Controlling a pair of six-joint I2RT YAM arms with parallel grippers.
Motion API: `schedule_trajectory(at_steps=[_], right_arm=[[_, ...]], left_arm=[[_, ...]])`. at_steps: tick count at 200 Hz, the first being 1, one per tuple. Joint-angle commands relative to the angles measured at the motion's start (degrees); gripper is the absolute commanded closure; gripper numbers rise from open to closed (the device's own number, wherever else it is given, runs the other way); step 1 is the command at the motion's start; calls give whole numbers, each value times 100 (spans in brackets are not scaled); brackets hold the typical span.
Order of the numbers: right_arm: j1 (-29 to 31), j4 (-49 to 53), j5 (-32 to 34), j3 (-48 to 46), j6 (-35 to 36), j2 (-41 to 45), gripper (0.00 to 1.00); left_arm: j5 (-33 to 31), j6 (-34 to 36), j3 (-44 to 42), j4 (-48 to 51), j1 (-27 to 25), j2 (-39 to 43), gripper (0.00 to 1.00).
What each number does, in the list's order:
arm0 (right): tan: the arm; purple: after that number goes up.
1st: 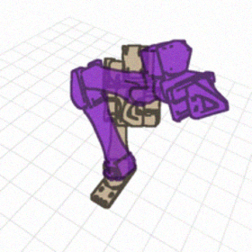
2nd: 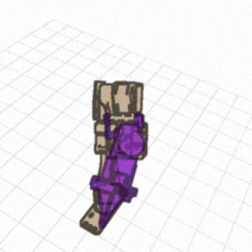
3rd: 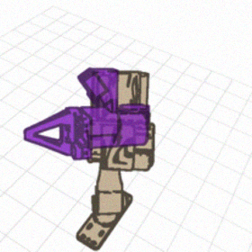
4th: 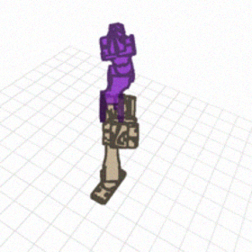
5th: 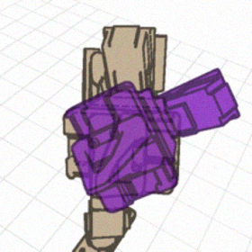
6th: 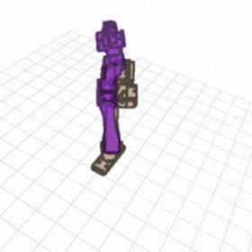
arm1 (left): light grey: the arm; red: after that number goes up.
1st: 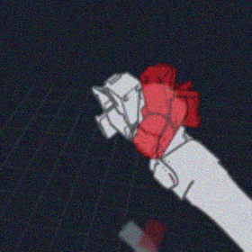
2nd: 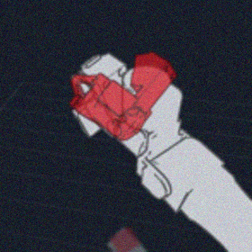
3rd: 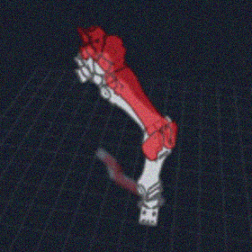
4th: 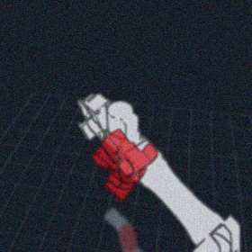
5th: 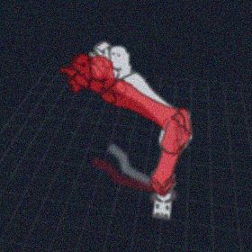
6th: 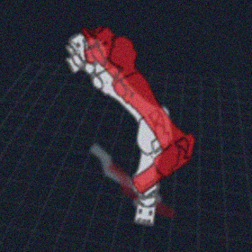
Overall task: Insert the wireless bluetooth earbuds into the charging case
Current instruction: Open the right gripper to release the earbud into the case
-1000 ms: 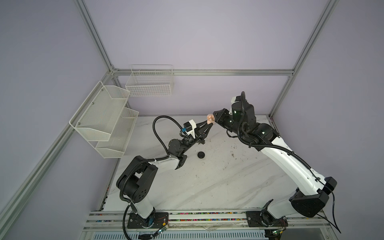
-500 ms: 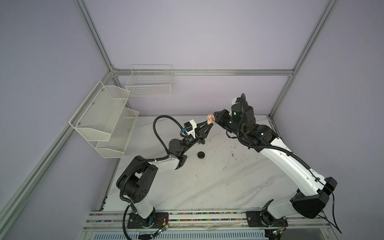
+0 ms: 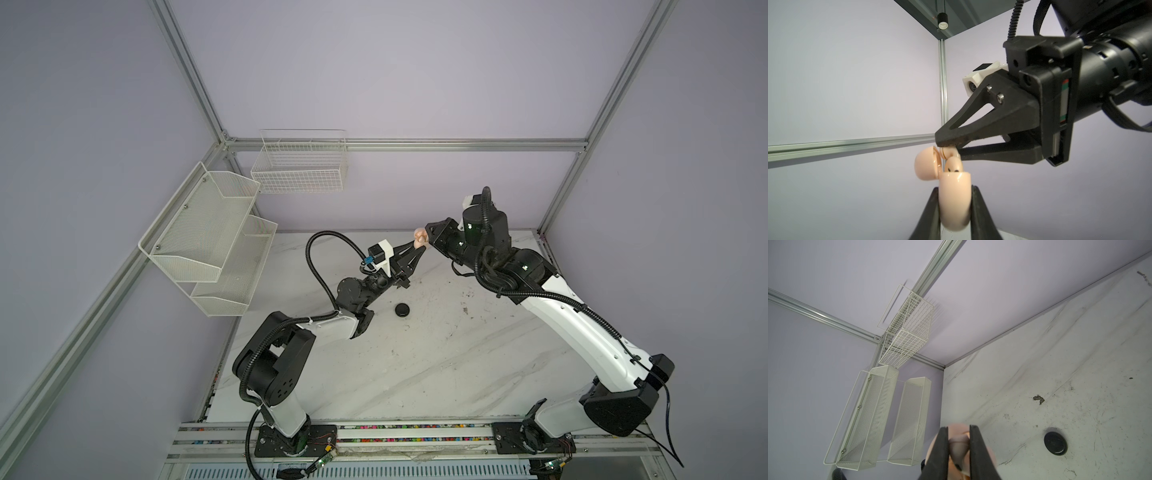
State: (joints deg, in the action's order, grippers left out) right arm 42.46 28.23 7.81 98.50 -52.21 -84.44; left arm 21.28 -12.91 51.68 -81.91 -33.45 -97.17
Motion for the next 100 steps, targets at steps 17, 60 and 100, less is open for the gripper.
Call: schedule_trajectory(at_steps=[17, 60, 100], right_arm=[[96, 457, -172, 182, -159, -68, 85], [104, 498, 29, -1, -161, 43, 85], [111, 586, 171, 224, -9, -14, 77]], left_arm=[[-89, 285, 290, -420, -20, 125, 100], [-66, 283, 255, -418, -21, 197, 100], [-42, 269, 229, -424, -21, 233, 100]])
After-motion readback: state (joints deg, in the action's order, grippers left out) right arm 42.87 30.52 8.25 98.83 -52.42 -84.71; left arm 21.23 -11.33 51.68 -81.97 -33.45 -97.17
